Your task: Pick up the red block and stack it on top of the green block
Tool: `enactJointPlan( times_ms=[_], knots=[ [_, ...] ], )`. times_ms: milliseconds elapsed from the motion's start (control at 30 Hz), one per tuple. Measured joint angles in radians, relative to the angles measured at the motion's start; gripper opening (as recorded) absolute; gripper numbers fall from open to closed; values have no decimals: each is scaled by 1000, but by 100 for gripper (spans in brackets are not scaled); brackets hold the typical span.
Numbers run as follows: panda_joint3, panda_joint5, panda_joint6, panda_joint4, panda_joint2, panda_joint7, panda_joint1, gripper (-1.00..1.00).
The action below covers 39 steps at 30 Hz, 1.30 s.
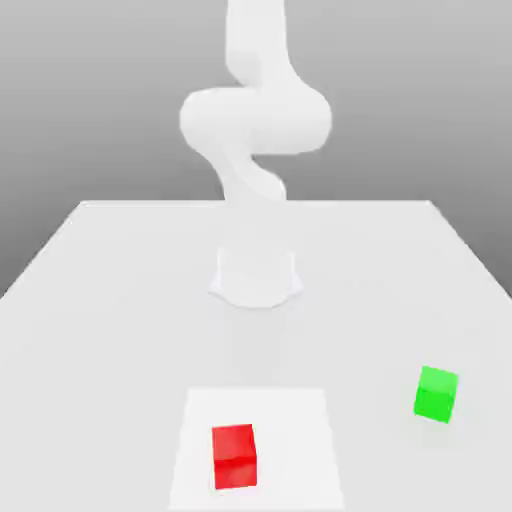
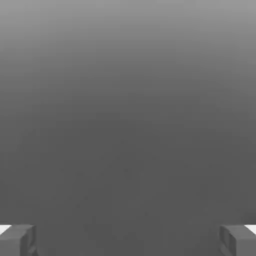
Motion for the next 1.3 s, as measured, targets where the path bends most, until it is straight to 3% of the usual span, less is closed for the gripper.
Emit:
enactJointPlan(
  times_ms=[733,933,967,1167,1300],
  knots=[
    [-62,29,357,-234,803,-189,16,0],
    [-40,54,520,-223,1020,-218,-3,0],
    [-35,58,540,-220,1043,-221,-7,-100],
    [-32,58,549,-218,1055,-220,-9,-100],
    [-44,37,465,-234,954,-205,-2,-100]
  ],
)
